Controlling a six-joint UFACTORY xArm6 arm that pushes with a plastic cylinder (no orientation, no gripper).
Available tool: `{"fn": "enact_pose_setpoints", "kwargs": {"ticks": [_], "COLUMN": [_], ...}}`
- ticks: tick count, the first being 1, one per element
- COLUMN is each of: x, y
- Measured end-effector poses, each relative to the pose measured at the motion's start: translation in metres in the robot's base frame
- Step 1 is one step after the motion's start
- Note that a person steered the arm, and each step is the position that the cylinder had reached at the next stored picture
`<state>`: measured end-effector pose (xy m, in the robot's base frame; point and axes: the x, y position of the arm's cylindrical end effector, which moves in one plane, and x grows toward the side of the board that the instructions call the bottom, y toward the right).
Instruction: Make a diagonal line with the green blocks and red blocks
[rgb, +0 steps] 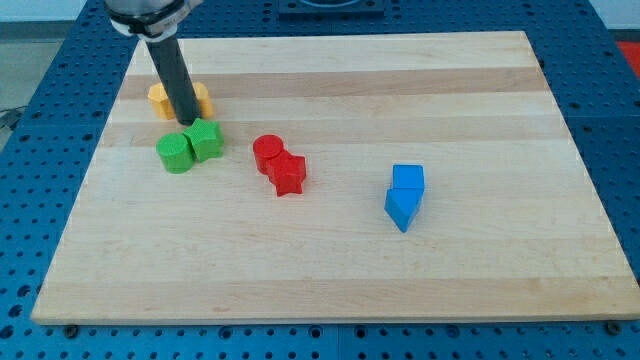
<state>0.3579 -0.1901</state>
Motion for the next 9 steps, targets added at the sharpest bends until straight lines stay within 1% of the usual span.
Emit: {"fn": "enact_pose_setpoints", "kwargs": {"ticks": [2,3,4,5,6,7,8,9], "x": [-0.003,0.025,0.036,0.036,0.081,0.132,0.139,0.122], "y": [0.002,-0.013,-0.037,-0.06,-0.07,-0.06,-0.057,-0.041]}}
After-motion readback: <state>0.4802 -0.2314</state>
